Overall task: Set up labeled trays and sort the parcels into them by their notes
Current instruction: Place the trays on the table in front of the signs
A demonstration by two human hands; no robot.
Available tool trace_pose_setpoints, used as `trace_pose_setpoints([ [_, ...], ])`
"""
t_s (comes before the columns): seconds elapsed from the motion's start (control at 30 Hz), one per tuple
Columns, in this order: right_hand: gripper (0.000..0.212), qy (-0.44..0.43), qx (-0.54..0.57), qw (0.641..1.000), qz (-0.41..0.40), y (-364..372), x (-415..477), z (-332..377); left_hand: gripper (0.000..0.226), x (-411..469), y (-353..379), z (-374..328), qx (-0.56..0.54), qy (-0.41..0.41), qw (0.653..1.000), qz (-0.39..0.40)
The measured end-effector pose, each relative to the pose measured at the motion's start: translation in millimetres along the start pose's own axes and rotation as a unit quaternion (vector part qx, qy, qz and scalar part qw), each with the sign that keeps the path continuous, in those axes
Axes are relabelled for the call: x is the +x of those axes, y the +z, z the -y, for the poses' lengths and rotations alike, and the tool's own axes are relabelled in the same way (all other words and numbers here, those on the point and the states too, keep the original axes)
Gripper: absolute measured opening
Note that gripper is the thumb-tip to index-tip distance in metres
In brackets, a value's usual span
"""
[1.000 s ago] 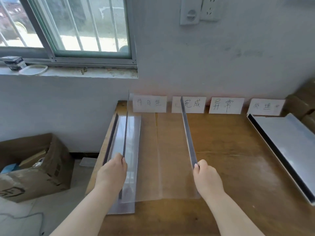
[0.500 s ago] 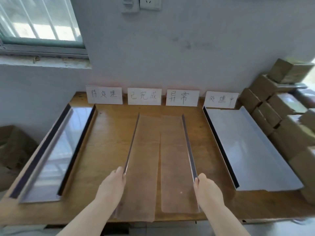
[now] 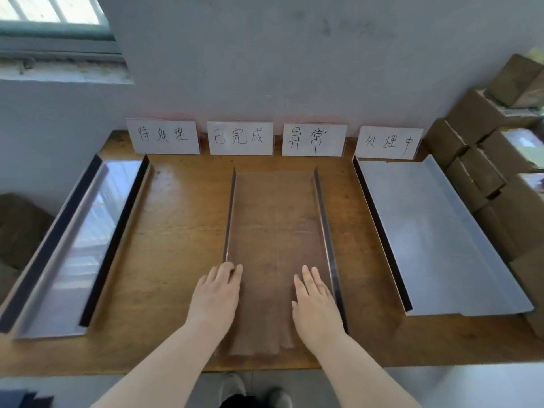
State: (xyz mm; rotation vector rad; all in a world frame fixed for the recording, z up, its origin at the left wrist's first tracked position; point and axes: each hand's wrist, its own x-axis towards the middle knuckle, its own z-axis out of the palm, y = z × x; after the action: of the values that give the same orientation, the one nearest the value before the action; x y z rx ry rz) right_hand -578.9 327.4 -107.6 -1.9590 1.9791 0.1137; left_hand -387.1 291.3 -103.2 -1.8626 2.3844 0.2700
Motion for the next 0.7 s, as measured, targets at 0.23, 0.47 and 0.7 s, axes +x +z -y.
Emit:
trace_pose_setpoints([
  [0.23,0.060,0.045,0.026,0.996,0.067,9,17,-4,0.057,14,20,-25,0.002,0.065,0.989,0.134],
  [0.47,0.063,0.054,0.041,0.996,0.064,7,26,-23,0.063,43,22,-33,0.029,0.090,0.982,0.161],
  [0.7,0.064,0.031,0.058,0.996,0.063,-3,37,-54,0.065,67,20,-56,0.026,0.076,0.982,0.169],
])
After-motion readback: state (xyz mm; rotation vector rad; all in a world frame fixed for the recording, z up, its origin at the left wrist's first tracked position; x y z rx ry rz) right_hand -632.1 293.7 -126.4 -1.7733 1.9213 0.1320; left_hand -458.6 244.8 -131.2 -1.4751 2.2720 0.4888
